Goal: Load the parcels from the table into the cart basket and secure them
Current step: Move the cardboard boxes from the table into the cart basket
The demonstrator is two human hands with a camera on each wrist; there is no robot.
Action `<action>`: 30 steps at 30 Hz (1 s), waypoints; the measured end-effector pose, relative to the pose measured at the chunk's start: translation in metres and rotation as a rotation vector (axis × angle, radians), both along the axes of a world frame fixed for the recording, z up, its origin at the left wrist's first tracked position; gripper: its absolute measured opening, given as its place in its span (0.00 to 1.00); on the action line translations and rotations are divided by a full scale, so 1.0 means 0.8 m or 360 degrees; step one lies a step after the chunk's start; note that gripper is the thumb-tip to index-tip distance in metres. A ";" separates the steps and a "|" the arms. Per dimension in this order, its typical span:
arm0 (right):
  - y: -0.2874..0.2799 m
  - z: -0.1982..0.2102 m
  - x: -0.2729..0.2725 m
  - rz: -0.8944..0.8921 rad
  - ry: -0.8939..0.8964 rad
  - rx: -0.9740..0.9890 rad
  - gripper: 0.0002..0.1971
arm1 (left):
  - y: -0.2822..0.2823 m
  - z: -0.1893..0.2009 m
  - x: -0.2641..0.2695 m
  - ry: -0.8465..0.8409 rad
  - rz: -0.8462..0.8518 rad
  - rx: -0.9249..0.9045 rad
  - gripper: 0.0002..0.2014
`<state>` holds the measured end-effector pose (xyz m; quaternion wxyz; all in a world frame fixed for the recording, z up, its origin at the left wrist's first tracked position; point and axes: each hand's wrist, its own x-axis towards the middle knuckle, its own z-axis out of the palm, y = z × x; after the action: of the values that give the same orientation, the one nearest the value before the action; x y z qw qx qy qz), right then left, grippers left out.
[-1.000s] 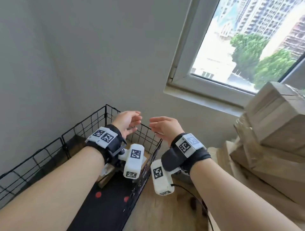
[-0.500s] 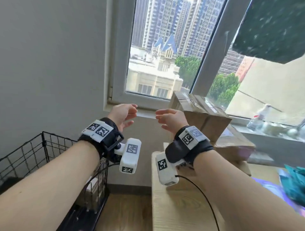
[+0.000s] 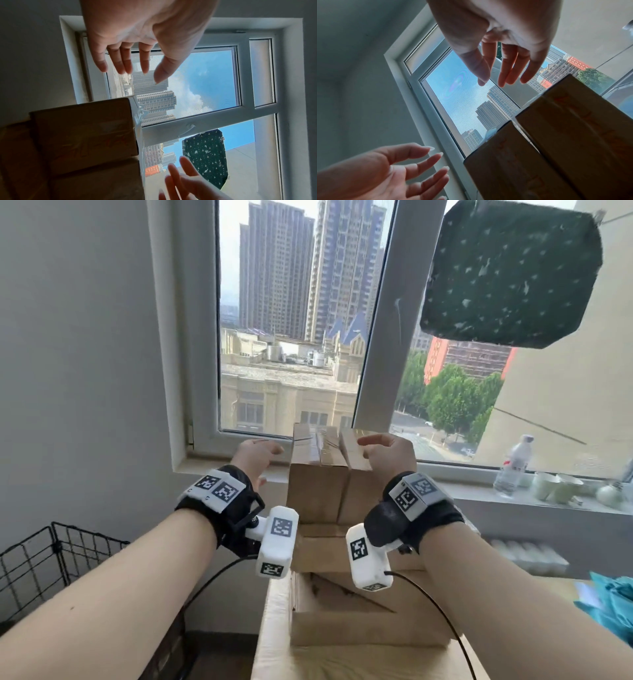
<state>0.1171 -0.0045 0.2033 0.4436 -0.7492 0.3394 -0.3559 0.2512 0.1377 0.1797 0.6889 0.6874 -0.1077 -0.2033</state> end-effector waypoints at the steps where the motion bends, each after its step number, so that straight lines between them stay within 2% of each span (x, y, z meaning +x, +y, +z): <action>1: -0.012 -0.001 -0.002 0.0012 -0.0007 0.0009 0.13 | -0.011 0.006 -0.001 -0.0053 0.0029 0.0054 0.17; 3: -0.034 -0.007 -0.004 0.0026 -0.0015 0.0023 0.12 | -0.036 0.018 -0.004 -0.0197 0.0103 0.0180 0.20; 7: -0.071 -0.010 0.002 0.0035 0.0009 0.0068 0.11 | -0.087 0.024 -0.002 -0.0563 0.0197 0.0642 0.28; 11: -0.094 -0.012 0.017 0.0197 0.0061 0.0059 0.12 | -0.125 0.020 0.002 -0.0657 0.0098 0.1040 0.38; 17: -0.104 -0.026 0.033 0.0354 0.0197 0.0011 0.13 | -0.158 0.008 0.006 -0.0754 -0.0048 0.1482 0.51; 22: -0.106 -0.031 0.036 0.0337 0.0263 -0.0007 0.12 | -0.170 0.003 0.018 -0.0722 -0.0073 0.1613 0.52; 24: -0.109 -0.036 0.036 0.0292 0.0301 -0.0001 0.11 | -0.169 0.004 0.021 -0.0654 -0.0115 0.1647 0.57; 27: -0.109 -0.038 0.034 0.0264 0.0336 -0.0007 0.10 | -0.169 0.002 0.026 -0.0597 -0.0119 0.1588 0.62; 30: -0.106 -0.037 0.034 0.0270 0.0452 -0.0052 0.13 | -0.165 0.001 0.023 -0.0653 -0.0128 0.1564 0.61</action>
<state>0.1444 -0.0891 0.1736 0.4074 -0.8251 0.3284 -0.2130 0.2700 0.0054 0.1807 0.2424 0.9499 -0.1585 -0.1174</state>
